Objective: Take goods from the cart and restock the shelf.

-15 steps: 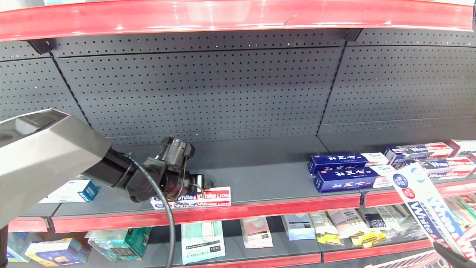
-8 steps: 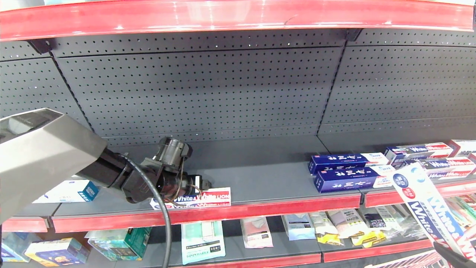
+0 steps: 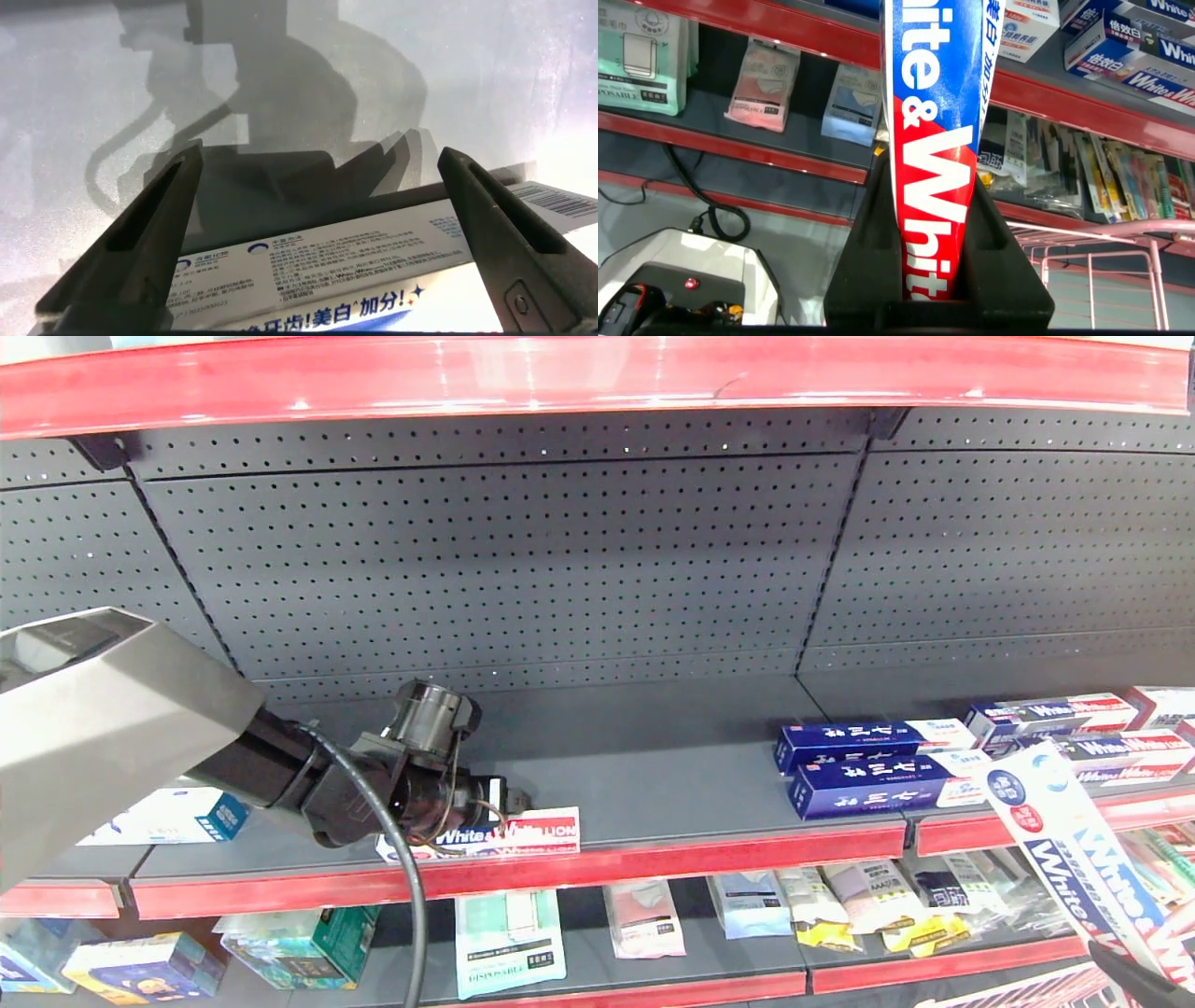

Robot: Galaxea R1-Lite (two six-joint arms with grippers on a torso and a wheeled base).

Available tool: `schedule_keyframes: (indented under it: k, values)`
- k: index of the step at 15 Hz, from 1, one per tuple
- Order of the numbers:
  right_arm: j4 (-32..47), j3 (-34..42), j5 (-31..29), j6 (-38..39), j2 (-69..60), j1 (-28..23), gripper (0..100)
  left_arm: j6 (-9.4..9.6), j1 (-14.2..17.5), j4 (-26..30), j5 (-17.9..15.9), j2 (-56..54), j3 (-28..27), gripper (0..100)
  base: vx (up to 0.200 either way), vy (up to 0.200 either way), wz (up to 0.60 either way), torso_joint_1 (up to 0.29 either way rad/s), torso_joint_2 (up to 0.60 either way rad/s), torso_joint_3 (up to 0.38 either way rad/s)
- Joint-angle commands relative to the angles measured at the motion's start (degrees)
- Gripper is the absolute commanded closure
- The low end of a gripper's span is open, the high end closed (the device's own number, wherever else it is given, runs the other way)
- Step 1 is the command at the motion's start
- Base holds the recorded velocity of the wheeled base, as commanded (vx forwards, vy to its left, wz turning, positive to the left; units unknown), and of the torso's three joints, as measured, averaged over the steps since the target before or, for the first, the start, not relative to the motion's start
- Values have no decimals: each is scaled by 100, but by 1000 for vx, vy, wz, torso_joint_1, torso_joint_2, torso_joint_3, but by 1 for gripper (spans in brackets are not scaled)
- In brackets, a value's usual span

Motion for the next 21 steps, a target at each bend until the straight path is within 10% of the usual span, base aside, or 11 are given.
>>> schedule_keyframes:
  k: [1,21]
  values:
    - [-1,-1,1,-1,-1,2,100,24,-2,1,-43,-54,39,0,0,0,0,0,0,0]
    - [-1,-10,1,8,-1,2,100,24,183,-60,-307,-185,-207,0,0,0,0,0,0,0]
